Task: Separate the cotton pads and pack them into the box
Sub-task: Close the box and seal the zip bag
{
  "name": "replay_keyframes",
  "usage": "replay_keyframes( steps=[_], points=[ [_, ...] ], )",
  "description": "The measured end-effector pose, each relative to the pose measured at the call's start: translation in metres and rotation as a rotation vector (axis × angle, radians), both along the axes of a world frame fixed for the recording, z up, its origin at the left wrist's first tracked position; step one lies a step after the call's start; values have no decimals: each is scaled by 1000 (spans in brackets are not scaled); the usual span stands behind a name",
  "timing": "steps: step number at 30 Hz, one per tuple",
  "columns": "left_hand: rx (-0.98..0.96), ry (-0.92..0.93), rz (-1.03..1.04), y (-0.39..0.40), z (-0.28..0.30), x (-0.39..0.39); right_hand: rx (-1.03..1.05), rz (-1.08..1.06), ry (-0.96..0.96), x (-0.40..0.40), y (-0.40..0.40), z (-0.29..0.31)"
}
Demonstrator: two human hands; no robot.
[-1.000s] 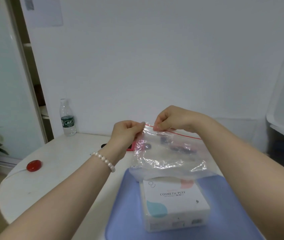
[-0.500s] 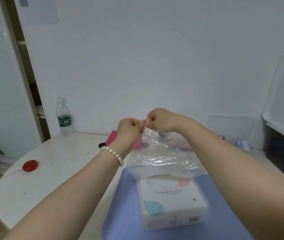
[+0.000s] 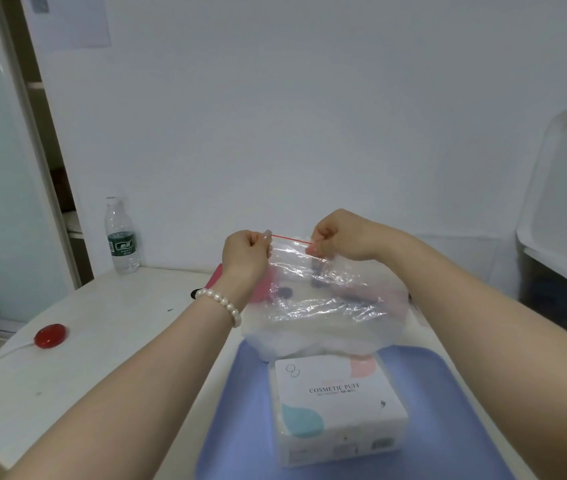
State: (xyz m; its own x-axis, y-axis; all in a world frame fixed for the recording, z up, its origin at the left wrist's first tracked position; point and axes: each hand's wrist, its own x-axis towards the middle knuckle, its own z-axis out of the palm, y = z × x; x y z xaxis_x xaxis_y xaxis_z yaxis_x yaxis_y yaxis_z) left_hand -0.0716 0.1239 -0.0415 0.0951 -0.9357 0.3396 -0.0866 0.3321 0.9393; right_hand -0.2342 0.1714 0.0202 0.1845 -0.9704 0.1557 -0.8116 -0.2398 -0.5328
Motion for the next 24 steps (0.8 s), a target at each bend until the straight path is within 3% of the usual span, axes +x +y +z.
replay_keyframes(
  steps=[17,24],
  points=[
    [4,-69,62,-17,-5,7,37,-36,86,-38,10,-6],
    [36,-34,72,-24,-5,12,4,-59,11,-54,10,-15]
  ],
)
